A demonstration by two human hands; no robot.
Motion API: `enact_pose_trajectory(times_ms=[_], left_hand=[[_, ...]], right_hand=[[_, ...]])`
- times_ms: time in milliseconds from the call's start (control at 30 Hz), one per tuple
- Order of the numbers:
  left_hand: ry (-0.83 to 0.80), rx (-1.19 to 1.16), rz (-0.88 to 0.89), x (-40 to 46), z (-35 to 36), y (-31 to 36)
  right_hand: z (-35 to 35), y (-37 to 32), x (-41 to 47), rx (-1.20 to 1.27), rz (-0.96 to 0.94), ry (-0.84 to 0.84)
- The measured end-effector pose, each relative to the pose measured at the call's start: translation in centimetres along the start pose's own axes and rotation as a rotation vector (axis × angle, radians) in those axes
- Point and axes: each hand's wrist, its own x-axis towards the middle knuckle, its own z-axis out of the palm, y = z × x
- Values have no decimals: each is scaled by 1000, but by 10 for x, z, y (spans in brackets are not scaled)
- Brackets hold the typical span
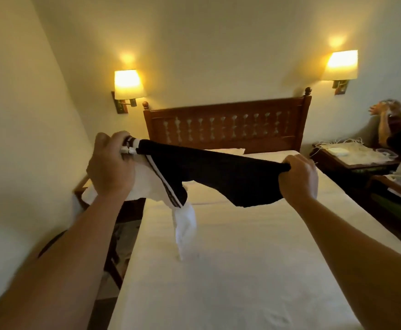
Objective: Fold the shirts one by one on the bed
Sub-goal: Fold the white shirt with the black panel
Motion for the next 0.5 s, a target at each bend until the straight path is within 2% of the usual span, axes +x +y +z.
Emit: enact_pose_trajectory(times_ms=[200,333,500], left_hand=[[-478,315,294,-184,-38,-73],[-812,339,364,-335,-44,-111],[-1164,382,436,-525,-58,-142]], right_hand=[[6,57,-153,11,42,-203],[18,126,-294,-48,-5,-367],[-7,210,-491,-190,-1,-685]])
